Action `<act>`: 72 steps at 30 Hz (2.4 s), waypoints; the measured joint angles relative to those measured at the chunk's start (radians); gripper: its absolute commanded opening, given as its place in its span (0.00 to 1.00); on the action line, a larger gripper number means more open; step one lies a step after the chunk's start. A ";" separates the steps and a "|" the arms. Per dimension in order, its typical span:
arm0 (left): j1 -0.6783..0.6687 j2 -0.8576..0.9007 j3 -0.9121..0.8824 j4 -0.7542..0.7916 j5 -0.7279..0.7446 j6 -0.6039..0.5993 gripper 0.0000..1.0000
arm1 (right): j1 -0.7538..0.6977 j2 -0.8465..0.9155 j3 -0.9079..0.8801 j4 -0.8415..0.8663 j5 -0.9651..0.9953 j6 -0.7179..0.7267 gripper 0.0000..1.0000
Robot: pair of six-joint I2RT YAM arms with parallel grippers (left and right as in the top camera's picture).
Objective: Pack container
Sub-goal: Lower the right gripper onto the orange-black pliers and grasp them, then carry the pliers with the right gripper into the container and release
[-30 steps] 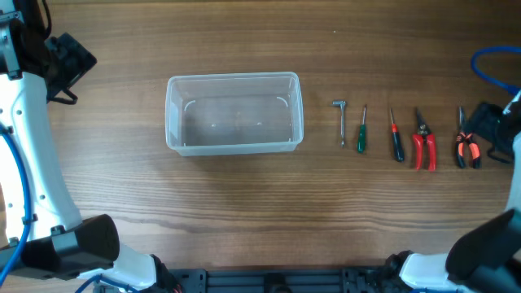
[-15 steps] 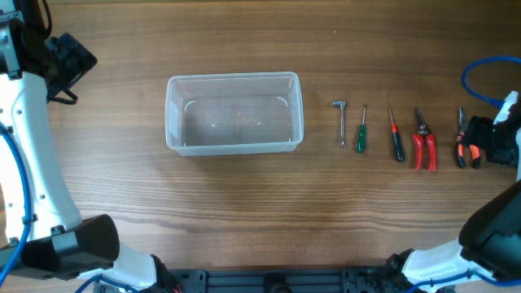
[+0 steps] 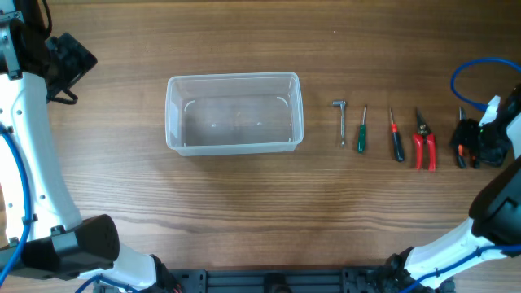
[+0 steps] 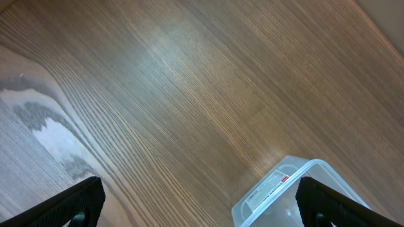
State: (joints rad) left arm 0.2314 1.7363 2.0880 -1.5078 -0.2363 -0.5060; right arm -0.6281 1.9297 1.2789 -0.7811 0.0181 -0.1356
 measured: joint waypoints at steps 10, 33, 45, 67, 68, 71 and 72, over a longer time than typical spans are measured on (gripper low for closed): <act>0.000 0.000 0.000 0.000 0.000 0.000 1.00 | 0.002 0.061 0.006 0.042 -0.011 0.013 0.58; 0.000 0.000 0.000 0.000 0.001 0.000 1.00 | 0.003 0.061 0.007 0.015 -0.021 0.148 0.04; 0.000 0.000 0.000 0.000 0.003 0.000 1.00 | 0.009 -0.099 0.071 -0.086 -0.144 0.203 0.04; 0.000 0.000 0.000 0.000 0.003 0.000 1.00 | 1.069 -0.499 0.235 0.011 -0.225 0.429 0.04; 0.000 0.000 0.000 0.000 0.003 0.000 1.00 | 1.104 -0.463 0.235 0.018 -0.217 0.450 0.04; 0.000 0.000 0.000 0.000 0.003 0.000 1.00 | 1.178 -0.359 0.235 0.040 -0.202 0.496 0.04; 0.000 0.000 0.000 0.000 0.003 0.000 1.00 | 1.201 -0.318 0.235 0.055 -0.197 0.509 0.04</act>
State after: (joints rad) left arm 0.2314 1.7363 2.0880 -1.5078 -0.2333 -0.5060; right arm 0.5724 1.6115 1.5135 -0.7261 -0.1787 0.3733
